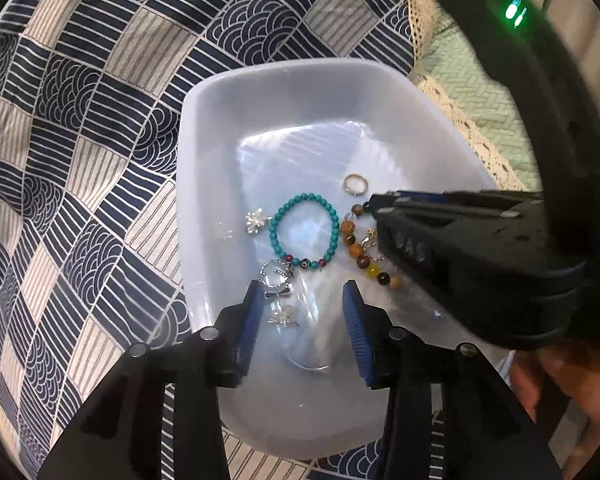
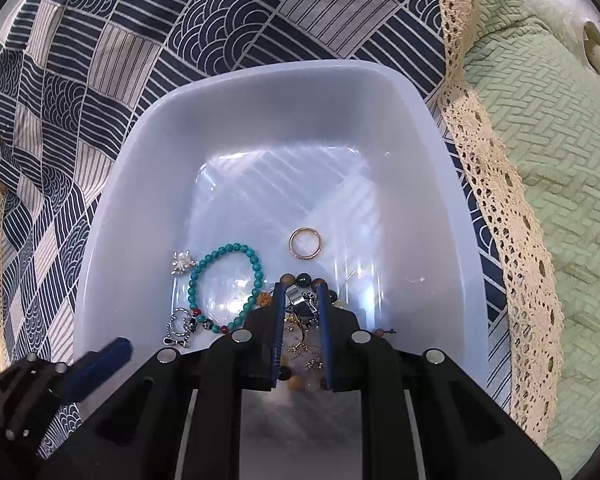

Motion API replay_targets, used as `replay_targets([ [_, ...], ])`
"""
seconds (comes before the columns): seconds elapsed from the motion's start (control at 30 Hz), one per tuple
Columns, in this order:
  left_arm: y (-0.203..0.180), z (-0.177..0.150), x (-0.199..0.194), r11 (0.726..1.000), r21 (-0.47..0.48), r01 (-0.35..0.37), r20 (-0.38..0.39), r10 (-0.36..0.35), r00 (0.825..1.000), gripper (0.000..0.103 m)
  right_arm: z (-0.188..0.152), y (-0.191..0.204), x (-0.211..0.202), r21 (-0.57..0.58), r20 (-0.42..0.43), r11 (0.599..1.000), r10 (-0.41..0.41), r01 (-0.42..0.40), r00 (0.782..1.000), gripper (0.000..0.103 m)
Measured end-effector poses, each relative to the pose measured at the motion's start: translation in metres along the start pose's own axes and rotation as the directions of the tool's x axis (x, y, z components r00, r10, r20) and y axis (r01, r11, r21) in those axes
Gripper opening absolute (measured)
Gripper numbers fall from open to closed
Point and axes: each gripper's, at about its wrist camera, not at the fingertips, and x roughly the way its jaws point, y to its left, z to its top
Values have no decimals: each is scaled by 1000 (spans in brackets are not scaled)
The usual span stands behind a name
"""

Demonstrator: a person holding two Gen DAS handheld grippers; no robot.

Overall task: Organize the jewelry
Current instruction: 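Carry both silver charms into the tray and open both tools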

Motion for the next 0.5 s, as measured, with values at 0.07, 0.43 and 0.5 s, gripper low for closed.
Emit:
replay_targets([
  [0.07, 1, 1, -3, 1000, -4, 7, 6, -7, 1000, 41, 0, 1, 0, -4, 4, 1000, -16, 16, 1000, 18],
  [0.43, -3, -3, -46, 999, 28, -21, 90, 18, 996, 66, 3, -1, -27, 16, 77, 1000, -13, 11, 997, 40],
  [0.5, 1, -4, -62, 1000, 15, 0, 118, -2, 993, 72, 1, -3, -40, 25, 101, 1000, -5, 2, 995, 45],
])
